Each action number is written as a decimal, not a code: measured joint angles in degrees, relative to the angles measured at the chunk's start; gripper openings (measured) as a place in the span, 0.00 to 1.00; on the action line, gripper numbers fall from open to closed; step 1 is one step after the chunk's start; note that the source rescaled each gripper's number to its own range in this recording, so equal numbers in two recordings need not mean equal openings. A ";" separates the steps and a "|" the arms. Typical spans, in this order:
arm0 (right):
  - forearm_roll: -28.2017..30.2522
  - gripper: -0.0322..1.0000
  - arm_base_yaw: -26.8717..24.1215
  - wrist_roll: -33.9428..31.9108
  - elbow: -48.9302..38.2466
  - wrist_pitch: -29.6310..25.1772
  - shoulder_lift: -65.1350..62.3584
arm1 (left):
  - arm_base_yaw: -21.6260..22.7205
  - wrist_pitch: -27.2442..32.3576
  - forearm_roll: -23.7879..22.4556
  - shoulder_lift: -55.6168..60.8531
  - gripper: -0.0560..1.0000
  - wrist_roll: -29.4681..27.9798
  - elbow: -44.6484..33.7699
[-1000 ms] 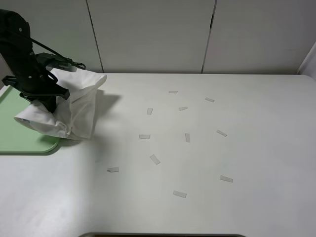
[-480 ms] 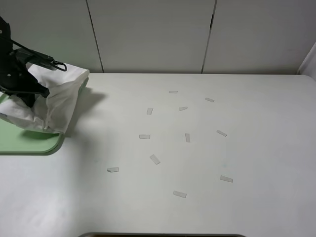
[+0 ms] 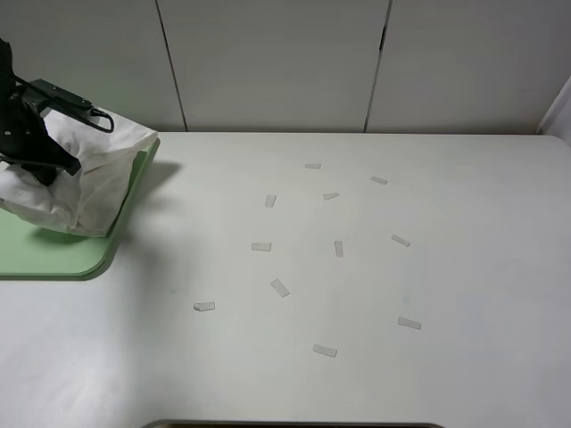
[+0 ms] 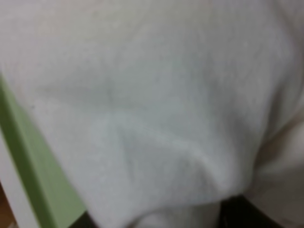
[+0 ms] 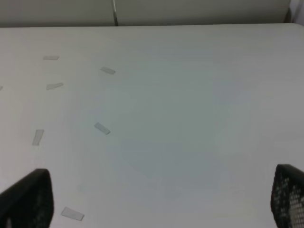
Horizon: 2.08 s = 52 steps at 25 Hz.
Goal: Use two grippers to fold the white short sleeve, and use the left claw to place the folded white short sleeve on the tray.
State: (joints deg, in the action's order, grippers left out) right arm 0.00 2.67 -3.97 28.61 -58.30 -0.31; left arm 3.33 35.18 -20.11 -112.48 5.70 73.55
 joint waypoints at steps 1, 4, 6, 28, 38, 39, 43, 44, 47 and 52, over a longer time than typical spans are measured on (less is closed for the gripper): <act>0.00 1.00 0.00 0.00 0.00 0.00 0.00 | 0.00 -0.15 -0.72 0.00 0.30 0.26 0.00; 0.00 1.00 0.00 0.00 0.00 0.00 0.00 | 0.00 0.05 -1.42 0.00 0.30 0.44 0.00; 0.00 1.00 0.00 0.00 0.00 0.00 0.00 | 0.00 0.57 -1.50 0.00 0.30 0.44 0.00; 0.00 1.00 0.00 0.00 0.00 0.00 0.00 | 1.49 3.21 -4.68 0.00 0.99 -6.01 0.00; 0.00 1.00 0.00 0.00 0.00 0.00 0.00 | 1.49 8.26 -3.94 0.00 1.00 -6.13 5.65; 0.00 1.00 0.00 0.00 0.00 0.00 0.00 | 1.49 10.72 -3.21 0.00 1.00 -6.13 7.38; 0.00 1.00 0.00 0.00 0.00 0.00 0.00 | 1.49 20.25 0.36 0.27 1.00 -6.18 14.90; 0.00 1.00 0.00 0.00 0.00 0.00 0.00 | 1.49 22.09 1.21 0.64 1.00 -6.18 16.27; 0.00 1.00 0.00 0.00 0.00 0.00 0.00 | 1.49 25.13 3.63 2.39 1.00 -6.18 17.82; 0.00 1.00 0.00 0.00 0.00 0.00 0.00 | 1.49 29.38 6.45 7.73 1.00 -6.18 17.95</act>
State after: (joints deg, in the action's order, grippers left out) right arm 0.00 2.67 -3.97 28.61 -58.30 -0.31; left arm 4.82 64.55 -13.66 -104.75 -0.48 91.50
